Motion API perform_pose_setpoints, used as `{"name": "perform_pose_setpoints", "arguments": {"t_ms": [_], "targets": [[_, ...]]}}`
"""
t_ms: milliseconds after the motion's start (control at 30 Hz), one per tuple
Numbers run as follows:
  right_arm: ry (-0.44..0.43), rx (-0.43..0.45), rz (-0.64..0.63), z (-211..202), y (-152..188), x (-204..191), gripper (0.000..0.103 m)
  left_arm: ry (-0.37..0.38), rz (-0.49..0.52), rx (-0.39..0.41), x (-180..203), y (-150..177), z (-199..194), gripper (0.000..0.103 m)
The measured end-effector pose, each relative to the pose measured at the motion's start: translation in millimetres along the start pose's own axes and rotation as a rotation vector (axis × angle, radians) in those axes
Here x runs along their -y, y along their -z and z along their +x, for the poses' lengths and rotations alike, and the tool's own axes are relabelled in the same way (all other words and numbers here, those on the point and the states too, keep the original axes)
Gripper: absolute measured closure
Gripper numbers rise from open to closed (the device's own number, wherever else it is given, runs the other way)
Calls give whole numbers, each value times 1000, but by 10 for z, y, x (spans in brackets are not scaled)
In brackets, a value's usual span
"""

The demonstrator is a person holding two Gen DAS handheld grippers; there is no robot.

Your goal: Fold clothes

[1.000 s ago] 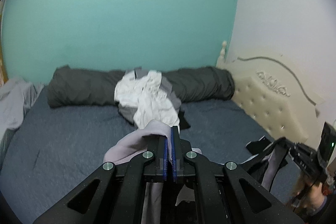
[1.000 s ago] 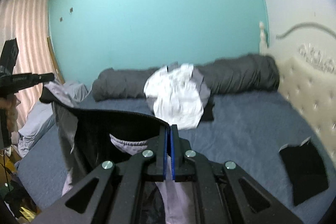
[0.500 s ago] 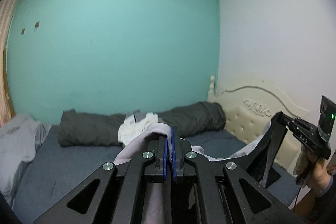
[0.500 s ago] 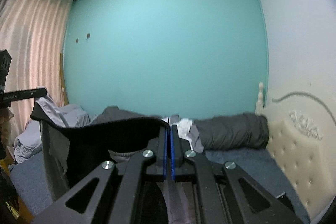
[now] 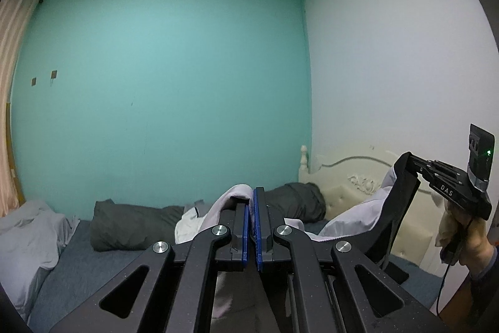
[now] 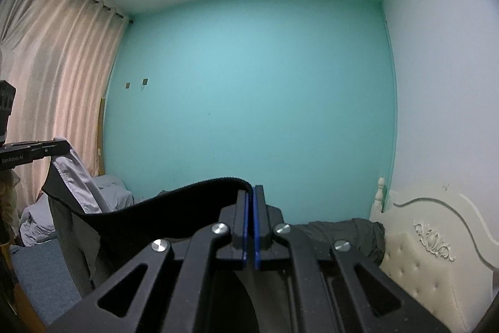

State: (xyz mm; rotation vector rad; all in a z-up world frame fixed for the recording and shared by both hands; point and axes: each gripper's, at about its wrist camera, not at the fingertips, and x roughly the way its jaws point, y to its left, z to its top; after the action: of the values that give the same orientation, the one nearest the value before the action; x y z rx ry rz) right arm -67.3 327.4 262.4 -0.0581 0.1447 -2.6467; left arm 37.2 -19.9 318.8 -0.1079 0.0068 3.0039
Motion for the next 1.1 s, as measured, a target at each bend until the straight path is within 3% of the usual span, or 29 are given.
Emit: {"name": "perform_pose_setpoints", "arguments": {"t_ms": [233,467,700,867,1100], "targets": [[-2,1,-4,-105,-190,68,101,18,-9,1,11,-71,-105,100],[-20,-68,0,52,-77,39,101,25,-47,-101,-163,294,353,100],[-22,-224,38,790,658,94,101,1,-97,-254,-425,1041,1233,100],[-9,-344,81,1465,1412,187,101,-47,-141,-344,-724,1671,2049,100],[25,-452,97,2447,2189,286,101,-106,-196,-463,-1094,2576,3263,100]]}}
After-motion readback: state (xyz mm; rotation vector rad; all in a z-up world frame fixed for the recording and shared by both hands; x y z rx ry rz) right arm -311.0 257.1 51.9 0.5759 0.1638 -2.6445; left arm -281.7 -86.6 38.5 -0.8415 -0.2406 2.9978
